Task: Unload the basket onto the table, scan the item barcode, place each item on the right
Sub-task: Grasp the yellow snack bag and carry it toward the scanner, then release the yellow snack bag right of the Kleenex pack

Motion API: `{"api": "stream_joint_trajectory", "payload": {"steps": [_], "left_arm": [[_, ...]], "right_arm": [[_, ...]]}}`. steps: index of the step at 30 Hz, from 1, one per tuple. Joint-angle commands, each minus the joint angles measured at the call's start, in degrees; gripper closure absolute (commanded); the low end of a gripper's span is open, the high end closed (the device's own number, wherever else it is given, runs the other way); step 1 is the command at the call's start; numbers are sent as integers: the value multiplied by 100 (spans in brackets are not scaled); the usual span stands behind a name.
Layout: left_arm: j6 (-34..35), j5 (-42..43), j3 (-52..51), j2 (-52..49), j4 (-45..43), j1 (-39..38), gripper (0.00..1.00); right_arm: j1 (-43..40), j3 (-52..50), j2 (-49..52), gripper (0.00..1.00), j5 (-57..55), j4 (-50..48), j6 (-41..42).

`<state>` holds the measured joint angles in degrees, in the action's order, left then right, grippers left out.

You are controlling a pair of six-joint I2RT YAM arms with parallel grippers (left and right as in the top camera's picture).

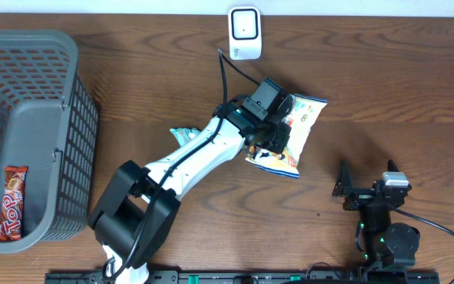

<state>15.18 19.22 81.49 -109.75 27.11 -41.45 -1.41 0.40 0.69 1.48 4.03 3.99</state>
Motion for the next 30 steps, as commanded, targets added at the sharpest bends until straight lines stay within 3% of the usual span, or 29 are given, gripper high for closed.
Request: {"api": "stream_joint_trajectory", "payload": {"steps": [1, 4, 11, 17, 20, 23, 26, 30], "left_arm": [[79, -63, 24, 120, 7, -92, 42], [79, -66, 50, 293, 72, -103, 21], [74, -549, 295, 1241, 330, -72, 19], [-170, -2310, 319, 2782, 319, 11, 18], [-608, -3528, 321, 3810, 310, 302, 9], [-590, -4555, 319, 4461, 391, 949, 2], [-101, -5080, 319, 4778, 688, 1950, 1], [1362, -4894, 313, 4804, 1670, 3711, 2]], "right_arm": [[66, -9, -31, 1, -31, 24, -66], [66, -9, -31, 1, -31, 24, -66], [66, -9, -31, 1, -31, 24, -66], [66, -9, -31, 1, -31, 24, -66], [66, -9, -31, 1, -31, 24, -66], [66, -9, -31, 1, -31, 24, -66], [66, -9, -31, 1, -31, 24, -66], [66, -9, -31, 1, -31, 24, -66]]}}
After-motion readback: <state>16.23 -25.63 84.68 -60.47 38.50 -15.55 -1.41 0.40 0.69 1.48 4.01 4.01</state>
